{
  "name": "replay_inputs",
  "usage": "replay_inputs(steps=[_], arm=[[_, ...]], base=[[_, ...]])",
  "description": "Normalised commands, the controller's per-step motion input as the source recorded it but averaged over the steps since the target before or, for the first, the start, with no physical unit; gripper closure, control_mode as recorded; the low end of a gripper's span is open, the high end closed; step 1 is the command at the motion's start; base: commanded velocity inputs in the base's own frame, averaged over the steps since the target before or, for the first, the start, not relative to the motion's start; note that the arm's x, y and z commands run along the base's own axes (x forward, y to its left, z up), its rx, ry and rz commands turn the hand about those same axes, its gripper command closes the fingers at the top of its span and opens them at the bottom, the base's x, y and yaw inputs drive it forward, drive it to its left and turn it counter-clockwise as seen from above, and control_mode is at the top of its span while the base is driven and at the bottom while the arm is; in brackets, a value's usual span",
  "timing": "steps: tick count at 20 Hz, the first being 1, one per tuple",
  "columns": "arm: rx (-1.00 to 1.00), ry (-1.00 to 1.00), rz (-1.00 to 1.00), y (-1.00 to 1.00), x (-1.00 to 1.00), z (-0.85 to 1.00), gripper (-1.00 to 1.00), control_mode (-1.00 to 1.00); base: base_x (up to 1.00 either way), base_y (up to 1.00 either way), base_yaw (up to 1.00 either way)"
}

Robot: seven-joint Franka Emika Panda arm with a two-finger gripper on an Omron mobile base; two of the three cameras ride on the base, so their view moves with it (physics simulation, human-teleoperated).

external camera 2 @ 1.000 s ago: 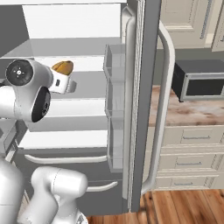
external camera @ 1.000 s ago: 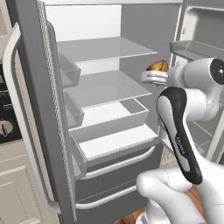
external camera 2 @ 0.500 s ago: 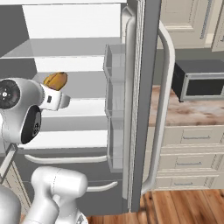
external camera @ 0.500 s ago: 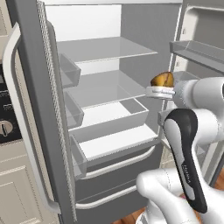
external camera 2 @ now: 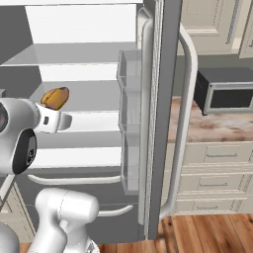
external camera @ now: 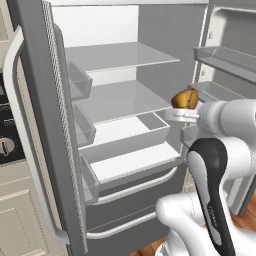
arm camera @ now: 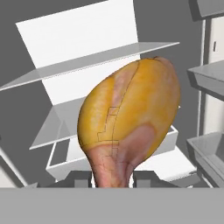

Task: Gather the eggplant and sweet potato from the fridge and place them on a tray on the dining counter. Then gather the steak and chicken drumstick from the fridge and place them on the other tray.

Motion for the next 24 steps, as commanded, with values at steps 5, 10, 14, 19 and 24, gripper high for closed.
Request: replay_inputs(steps=[5, 10, 14, 19, 24], arm=[[-0.05, 0.00, 0.00, 0.03, 0.00, 0.00, 1.00, -1.00], [-0.01, 0.00, 0.00, 0.00, 0.00, 0.00, 1.00, -1.00], [0.00, 0.00, 0.00, 0.00, 0.00, 0.00, 1.00, -1.00], [0.00, 0.00, 0.00, 0.00, 0.00, 0.00, 1.00, -1.00], [0.00, 0.00, 0.00, 0.00, 0.00, 0.00, 1.00, -1.00]], base=[[0.00, 0.00, 0.00], [0.00, 0.00, 0.00], [0.00, 0.00, 0.00], [0.00, 0.00, 0.00], [0.00, 0.00, 0.00]])
